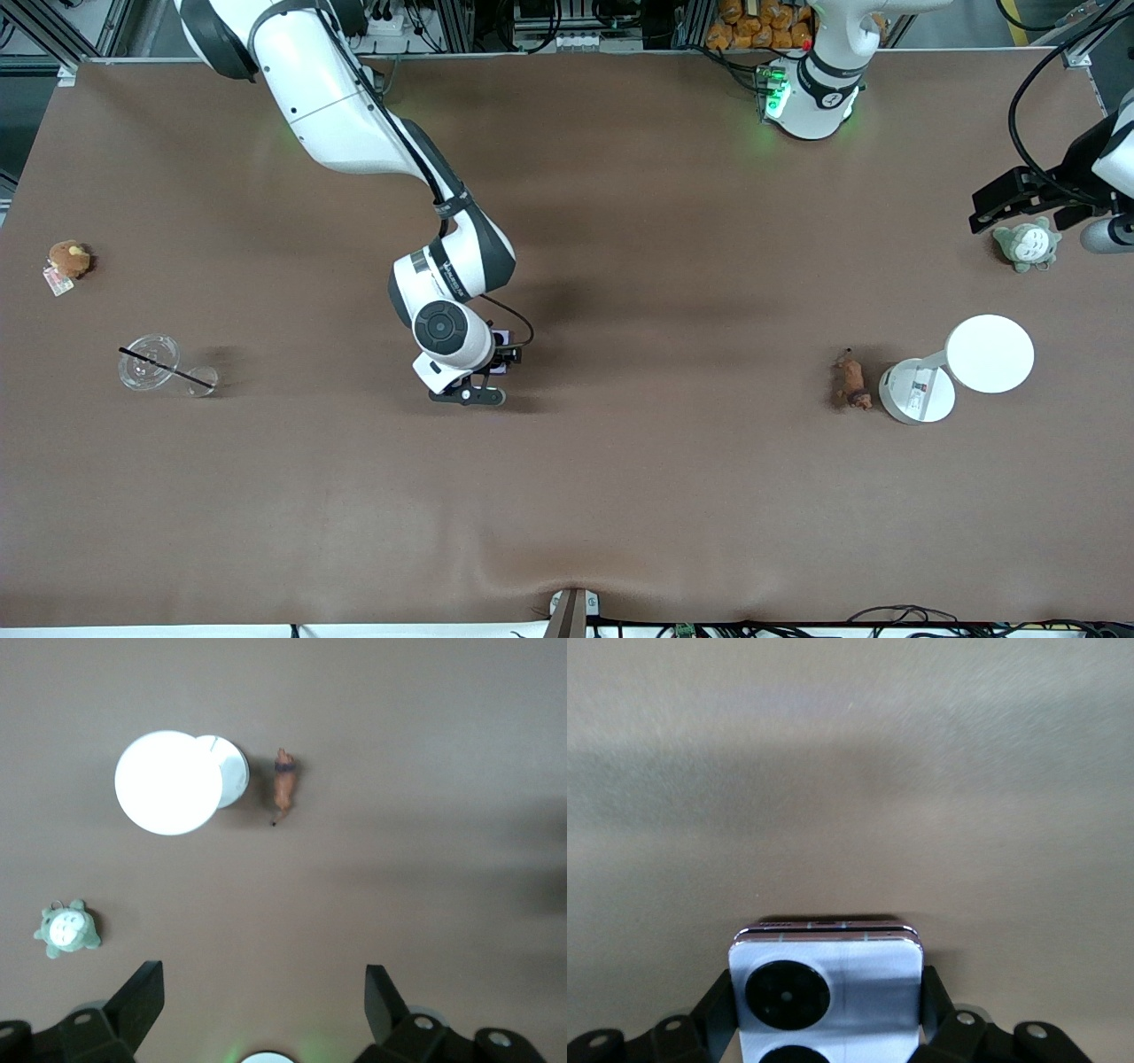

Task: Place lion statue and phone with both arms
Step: 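Carry the phone toward the clear cup with the right gripper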

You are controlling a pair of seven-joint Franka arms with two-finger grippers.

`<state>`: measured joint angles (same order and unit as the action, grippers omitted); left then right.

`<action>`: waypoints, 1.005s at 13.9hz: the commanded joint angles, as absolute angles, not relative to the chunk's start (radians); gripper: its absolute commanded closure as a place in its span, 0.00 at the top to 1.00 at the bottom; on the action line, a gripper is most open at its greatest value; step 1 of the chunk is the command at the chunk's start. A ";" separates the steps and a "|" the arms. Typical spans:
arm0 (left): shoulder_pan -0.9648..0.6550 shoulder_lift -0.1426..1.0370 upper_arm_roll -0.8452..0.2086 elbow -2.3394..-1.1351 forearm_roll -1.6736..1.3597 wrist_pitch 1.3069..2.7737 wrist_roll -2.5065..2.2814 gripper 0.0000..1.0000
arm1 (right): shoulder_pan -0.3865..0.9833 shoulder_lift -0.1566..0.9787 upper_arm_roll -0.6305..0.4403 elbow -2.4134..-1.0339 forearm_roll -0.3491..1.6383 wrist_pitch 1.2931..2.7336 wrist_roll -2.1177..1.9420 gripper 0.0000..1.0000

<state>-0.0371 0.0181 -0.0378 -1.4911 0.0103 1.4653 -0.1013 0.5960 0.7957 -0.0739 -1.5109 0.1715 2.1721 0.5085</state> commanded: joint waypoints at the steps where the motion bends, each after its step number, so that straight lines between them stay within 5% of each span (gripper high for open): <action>1: -0.017 -0.051 -0.075 -1.575 -0.003 1.479 -0.123 1.00 | 0.534 0.665 -0.090 -1.534 0.163 2.096 0.512 0.54; 8: -0.009 -0.041 -0.069 -1.566 -0.052 1.499 -0.120 1.00 | 0.273 0.396 -0.092 -1.532 0.163 1.820 0.243 0.55; 14: -0.012 -0.035 -0.077 -1.562 -0.038 1.497 -0.121 1.00 | 0.077 0.284 -0.095 -1.555 0.094 1.687 -0.013 0.54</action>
<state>-0.0215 -0.0270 -0.0666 -1.5522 -0.0283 1.4877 -0.1151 0.1297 0.3320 -0.1160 -1.5082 0.1139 1.6944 0.0579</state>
